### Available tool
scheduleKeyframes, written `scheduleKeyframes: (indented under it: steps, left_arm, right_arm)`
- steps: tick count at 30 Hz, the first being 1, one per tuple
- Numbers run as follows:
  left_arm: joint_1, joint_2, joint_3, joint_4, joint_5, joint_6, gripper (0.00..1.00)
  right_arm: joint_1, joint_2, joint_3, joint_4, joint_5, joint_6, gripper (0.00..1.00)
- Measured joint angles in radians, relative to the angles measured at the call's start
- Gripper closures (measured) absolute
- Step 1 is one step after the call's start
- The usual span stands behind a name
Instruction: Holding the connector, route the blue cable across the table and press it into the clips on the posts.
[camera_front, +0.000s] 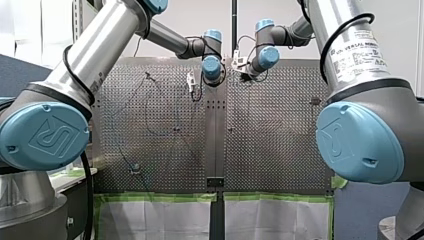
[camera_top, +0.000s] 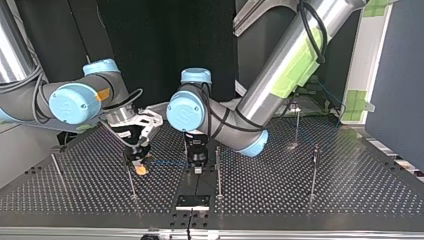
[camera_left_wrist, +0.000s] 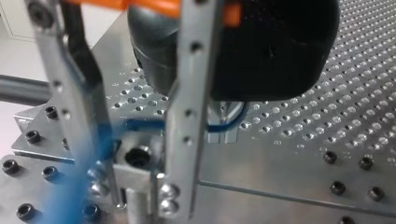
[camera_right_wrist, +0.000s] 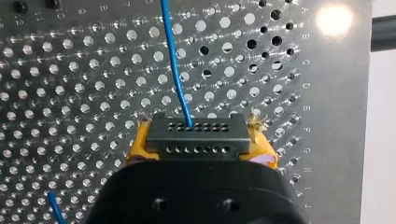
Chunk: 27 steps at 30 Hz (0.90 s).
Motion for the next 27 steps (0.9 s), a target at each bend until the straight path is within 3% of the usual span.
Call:
scheduleKeyframes:
  steps: [10,16,27]
  left_arm:
    - [-0.016,0.021,-0.029,-0.045,-0.056,-0.030,1.00]
    - [-0.021,0.066,-0.076,-0.010,-0.100,-0.025,1.00]
    - [-0.043,0.141,-0.170,0.084,-0.109,-0.032,1.00]
  right_arm:
    - [0.004,0.000,0.015,0.001,-0.001,0.000,1.00]
    - [0.013,-0.001,0.038,0.001,0.000,0.000,1.00]
    - [0.008,-0.031,0.086,0.001,0.000,0.000,1.00]
